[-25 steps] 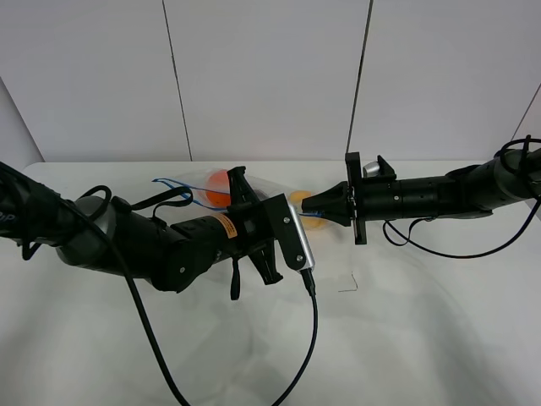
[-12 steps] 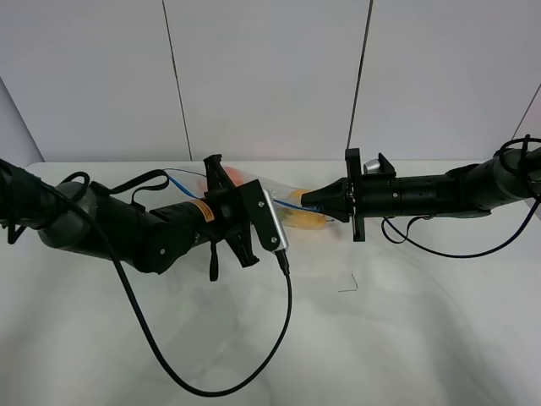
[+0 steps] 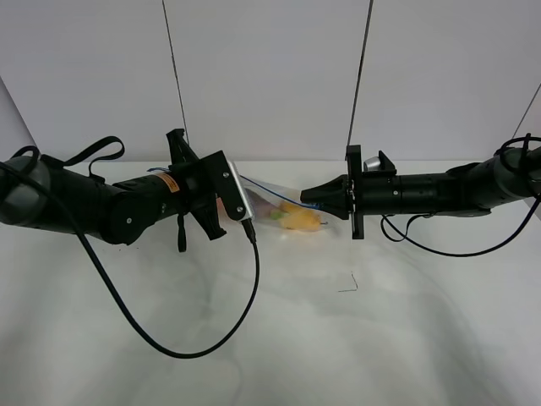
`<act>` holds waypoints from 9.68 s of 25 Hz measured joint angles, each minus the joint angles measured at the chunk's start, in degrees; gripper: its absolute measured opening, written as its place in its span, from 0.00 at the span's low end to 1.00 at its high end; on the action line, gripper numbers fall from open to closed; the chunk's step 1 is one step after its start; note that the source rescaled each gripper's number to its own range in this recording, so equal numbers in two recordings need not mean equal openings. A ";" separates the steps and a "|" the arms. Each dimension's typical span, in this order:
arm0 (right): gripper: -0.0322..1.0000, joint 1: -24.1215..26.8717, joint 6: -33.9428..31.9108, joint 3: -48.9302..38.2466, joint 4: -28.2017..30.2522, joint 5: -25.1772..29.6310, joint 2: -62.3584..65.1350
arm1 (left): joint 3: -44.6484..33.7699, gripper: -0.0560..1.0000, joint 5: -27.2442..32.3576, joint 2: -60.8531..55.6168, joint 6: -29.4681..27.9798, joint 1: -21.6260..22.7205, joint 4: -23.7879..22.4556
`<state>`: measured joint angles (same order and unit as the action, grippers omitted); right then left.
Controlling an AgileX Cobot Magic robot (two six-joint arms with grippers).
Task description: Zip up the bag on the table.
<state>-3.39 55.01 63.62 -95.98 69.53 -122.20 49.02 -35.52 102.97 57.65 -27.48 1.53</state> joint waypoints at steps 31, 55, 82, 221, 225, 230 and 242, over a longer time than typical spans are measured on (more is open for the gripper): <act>0.03 -0.14 -0.16 0.00 0.57 -0.17 0.00 | -0.04 0.06 0.70 0.70 0.11 15.89 0.42; 0.03 0.01 -0.16 0.00 1.88 -0.17 0.00 | -0.04 0.69 0.49 0.83 -2.32 18.28 2.33; 0.03 0.01 -0.16 0.00 1.89 -0.17 0.00 | 19.16 0.78 59.15 0.05 -36.14 27.20 9.76; 1.00 1.52 -49.69 28.84 88.22 0.03 10.82 | -20.63 1.00 95.82 -103.27 -53.50 27.42 0.92; 1.00 1.52 -49.69 20.29 88.22 0.03 20.53 | -20.63 1.00 95.82 -103.27 -53.50 27.42 0.92; 1.00 1.52 -49.69 5.26 88.22 0.07 35.97 | -20.63 1.00 95.82 -103.27 -53.50 27.42 0.92; 1.00 1.52 -49.69 -26.47 88.91 -7.27 77.68 | -20.63 1.00 95.82 -103.27 -53.50 27.42 0.92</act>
<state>-1.87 5.32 37.15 -7.07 62.26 -44.52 28.39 60.30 -0.30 4.15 -0.07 2.45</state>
